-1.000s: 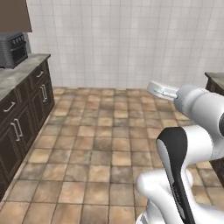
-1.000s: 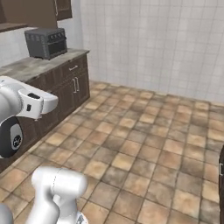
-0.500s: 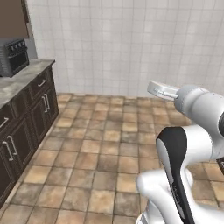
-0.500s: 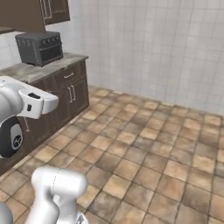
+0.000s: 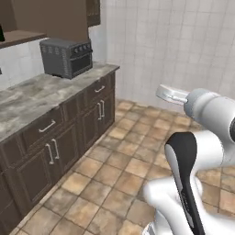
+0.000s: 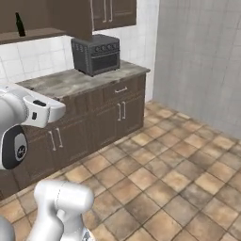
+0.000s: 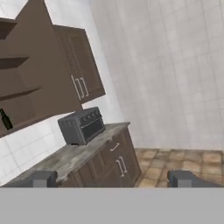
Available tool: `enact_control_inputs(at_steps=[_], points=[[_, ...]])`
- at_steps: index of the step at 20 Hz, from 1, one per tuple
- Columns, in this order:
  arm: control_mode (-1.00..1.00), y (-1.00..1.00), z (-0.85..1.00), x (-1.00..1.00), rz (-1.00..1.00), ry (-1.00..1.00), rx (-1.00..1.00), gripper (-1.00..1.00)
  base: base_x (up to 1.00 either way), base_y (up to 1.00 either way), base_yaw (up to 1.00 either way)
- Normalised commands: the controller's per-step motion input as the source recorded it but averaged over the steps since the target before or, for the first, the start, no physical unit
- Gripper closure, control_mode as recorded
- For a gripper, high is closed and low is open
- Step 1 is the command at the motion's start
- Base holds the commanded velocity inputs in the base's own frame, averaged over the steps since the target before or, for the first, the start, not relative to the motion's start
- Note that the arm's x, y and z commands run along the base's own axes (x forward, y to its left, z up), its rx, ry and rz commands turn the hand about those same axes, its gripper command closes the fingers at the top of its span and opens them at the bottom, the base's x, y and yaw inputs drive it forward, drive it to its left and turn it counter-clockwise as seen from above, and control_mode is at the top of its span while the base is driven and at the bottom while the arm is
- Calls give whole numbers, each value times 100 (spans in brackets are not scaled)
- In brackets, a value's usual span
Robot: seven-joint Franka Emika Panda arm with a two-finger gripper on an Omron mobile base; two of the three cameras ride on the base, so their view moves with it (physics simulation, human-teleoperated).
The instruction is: Open the cabinet directly in front. Then move the beer and the mug to the dining counter with the candle on it.
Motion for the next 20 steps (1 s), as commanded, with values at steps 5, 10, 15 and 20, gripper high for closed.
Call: enact_control_inputs(at_steps=[5, 10, 15, 20], points=[[100, 0, 0, 0, 0, 0, 0, -100, 90, 0, 68], [100, 0, 0, 0, 0, 0, 0, -100, 84, -11, 63], [100, 0, 0, 0, 0, 0, 0, -100, 66, -33, 56], [100, 0, 0, 0, 0, 0, 0, -100, 68, -46, 49]])
